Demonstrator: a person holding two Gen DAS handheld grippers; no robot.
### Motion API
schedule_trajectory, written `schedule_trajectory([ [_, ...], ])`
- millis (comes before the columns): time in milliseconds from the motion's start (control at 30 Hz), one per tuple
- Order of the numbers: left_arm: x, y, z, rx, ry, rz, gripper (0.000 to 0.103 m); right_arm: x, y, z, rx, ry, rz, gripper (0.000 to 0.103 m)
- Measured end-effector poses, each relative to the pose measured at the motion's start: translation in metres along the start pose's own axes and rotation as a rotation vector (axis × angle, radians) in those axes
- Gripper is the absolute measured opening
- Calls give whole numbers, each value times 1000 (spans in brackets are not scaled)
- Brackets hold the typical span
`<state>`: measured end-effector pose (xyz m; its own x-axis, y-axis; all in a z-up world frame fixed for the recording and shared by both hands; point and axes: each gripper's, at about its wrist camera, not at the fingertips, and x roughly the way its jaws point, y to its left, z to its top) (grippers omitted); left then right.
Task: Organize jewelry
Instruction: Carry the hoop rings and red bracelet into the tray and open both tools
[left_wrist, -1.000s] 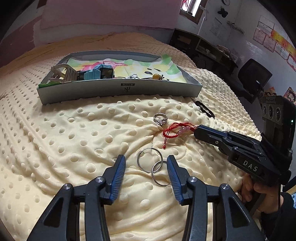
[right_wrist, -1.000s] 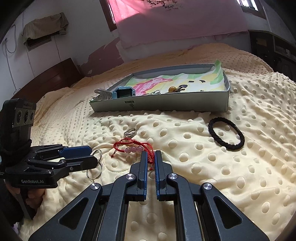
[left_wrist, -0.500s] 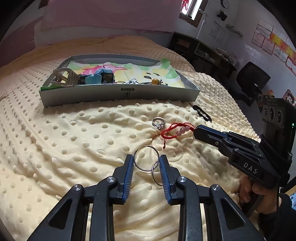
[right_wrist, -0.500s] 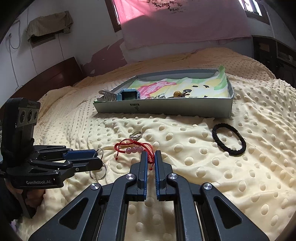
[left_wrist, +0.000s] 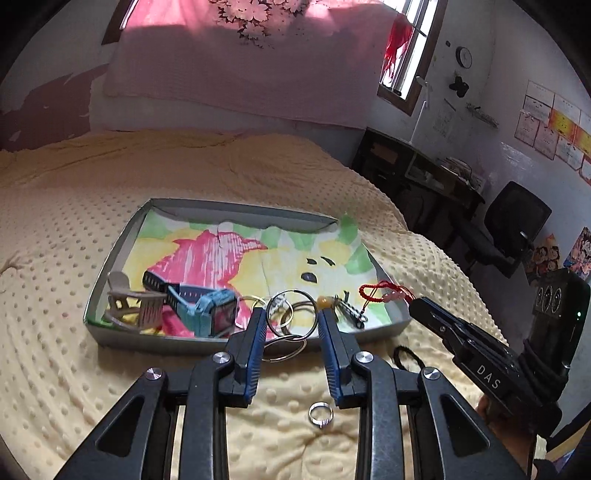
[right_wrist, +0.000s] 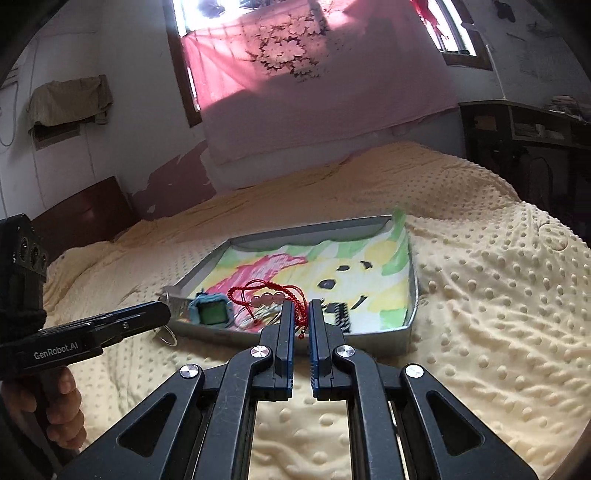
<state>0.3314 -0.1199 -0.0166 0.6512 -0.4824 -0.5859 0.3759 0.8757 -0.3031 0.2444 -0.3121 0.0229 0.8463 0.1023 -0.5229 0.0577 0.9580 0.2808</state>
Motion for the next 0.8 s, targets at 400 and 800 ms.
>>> schedule_trajectory([
  [400,84,-8,8,3,161,46,27,53,-25,8,11,163,-139,7],
  [800,62,-12,7,-21,86,38,66,29,-35,4,31,113,-144,9],
])
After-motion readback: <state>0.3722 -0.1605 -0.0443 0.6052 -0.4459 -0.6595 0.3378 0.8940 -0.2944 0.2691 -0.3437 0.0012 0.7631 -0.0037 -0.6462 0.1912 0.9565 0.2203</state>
